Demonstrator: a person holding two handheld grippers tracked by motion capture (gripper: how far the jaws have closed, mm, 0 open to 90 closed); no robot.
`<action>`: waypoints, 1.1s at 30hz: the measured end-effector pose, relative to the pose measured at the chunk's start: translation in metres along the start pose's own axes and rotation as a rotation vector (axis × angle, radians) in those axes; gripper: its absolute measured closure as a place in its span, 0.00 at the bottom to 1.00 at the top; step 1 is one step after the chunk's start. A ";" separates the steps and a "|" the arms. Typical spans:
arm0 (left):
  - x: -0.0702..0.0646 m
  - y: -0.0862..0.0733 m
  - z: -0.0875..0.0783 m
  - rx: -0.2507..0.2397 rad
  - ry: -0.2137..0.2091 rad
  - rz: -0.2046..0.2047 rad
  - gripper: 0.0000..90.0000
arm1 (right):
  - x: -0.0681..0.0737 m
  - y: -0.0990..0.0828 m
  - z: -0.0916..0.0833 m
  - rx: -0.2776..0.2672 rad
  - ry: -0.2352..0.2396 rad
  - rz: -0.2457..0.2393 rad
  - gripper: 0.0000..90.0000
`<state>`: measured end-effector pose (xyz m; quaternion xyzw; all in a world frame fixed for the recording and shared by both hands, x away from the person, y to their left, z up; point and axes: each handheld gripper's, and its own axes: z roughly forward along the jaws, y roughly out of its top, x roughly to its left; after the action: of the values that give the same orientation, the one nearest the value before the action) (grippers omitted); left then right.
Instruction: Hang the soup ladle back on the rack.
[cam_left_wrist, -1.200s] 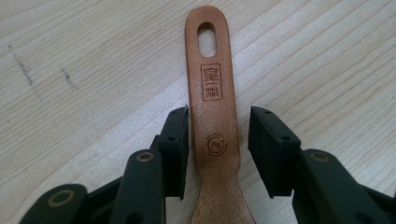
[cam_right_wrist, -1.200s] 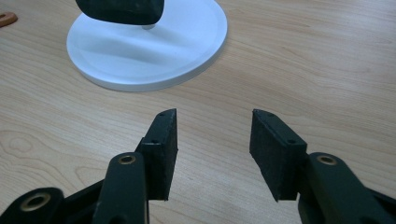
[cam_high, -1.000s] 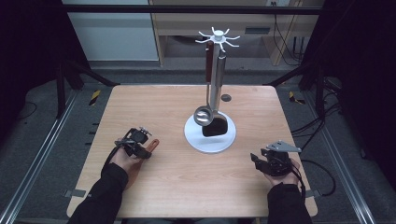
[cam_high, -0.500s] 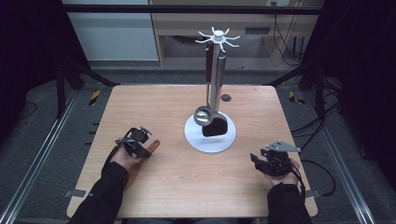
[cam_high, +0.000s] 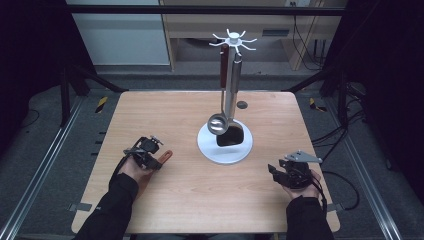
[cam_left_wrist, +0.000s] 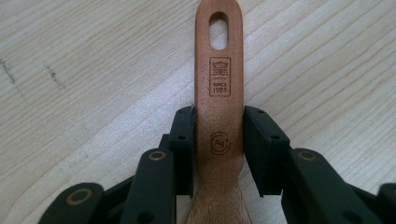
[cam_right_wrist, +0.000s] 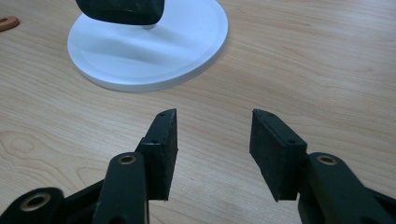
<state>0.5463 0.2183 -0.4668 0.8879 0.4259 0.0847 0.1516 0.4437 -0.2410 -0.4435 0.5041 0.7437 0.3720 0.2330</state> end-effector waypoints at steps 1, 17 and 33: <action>0.000 0.000 0.000 0.001 0.001 -0.003 0.72 | 0.000 0.000 0.000 0.001 0.000 0.000 0.57; -0.002 -0.001 -0.001 0.014 0.011 -0.004 0.73 | -0.001 0.000 0.000 0.004 0.002 -0.001 0.58; -0.002 -0.011 -0.027 -0.066 0.012 -0.002 0.73 | -0.001 0.000 0.000 0.004 0.002 -0.001 0.58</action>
<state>0.5292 0.2288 -0.4458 0.8814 0.4249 0.1038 0.1786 0.4438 -0.2421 -0.4436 0.5039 0.7449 0.3710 0.2316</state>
